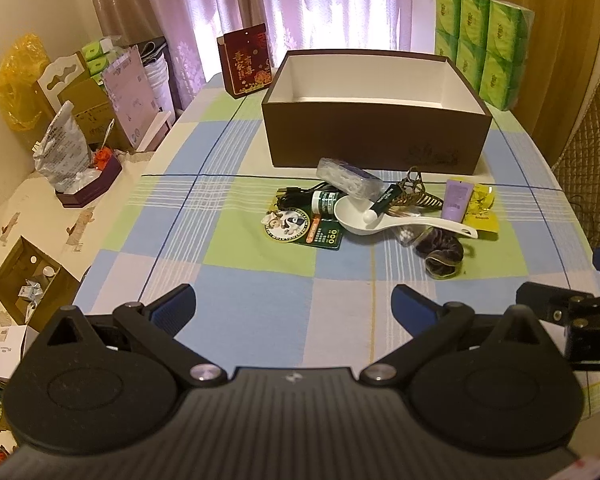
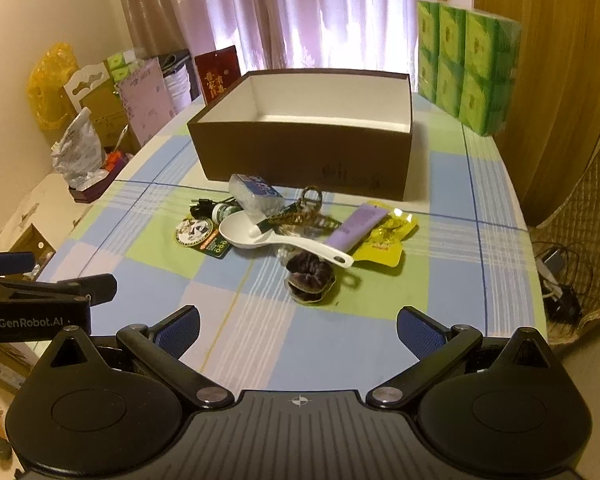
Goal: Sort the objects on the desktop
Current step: 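Move the right tool toward the white ladle on the table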
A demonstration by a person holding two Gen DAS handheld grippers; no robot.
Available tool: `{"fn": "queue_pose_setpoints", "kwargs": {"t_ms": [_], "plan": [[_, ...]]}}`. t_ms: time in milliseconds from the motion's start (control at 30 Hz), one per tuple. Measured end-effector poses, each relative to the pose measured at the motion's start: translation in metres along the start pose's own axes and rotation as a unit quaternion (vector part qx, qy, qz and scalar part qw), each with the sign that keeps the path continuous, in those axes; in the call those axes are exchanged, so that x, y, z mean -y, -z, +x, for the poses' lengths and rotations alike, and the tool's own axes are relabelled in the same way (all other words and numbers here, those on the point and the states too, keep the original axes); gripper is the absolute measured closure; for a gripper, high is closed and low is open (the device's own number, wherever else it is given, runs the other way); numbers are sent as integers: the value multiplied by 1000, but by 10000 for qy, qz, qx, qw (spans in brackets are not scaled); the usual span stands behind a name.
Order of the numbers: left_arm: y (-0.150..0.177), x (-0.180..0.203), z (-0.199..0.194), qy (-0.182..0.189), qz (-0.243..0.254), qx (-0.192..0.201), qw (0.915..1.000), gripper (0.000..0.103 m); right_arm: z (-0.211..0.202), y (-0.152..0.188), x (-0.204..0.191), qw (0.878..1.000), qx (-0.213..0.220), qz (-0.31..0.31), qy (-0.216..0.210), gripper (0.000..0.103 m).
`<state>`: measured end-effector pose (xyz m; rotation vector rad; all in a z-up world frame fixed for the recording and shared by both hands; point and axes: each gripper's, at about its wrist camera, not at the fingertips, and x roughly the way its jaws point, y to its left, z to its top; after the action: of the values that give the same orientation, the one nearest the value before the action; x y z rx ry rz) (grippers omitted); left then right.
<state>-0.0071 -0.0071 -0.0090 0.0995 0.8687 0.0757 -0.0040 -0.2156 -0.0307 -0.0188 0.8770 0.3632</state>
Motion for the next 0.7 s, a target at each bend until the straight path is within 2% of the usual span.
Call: {"fn": "queue_pose_setpoints", "kwargs": {"t_ms": [233,467,500,533,567,700], "plan": [[3,-1,7,45,23,-92,9999,0,4,7,1,9997,-73,-82,-212,2],[2,-2,17,154,188,-128,9996,0,11,6,17,9989,-18,323,-334,2],[0,-2,19,170,210,-134,9995,1,11,5,19,9986,4,390,-370,6],[-1,-2,21,209,234,-133,9994,1,13,4,20,9983,5,429,-388,23],[-3,-3,24,249,268,-133,9992,1,16,3,21,9982,-37,474,-366,30],[-12,-1,36,317,457,-122,9984,1,25,1,30,9954,-138,842,-427,30]]}}
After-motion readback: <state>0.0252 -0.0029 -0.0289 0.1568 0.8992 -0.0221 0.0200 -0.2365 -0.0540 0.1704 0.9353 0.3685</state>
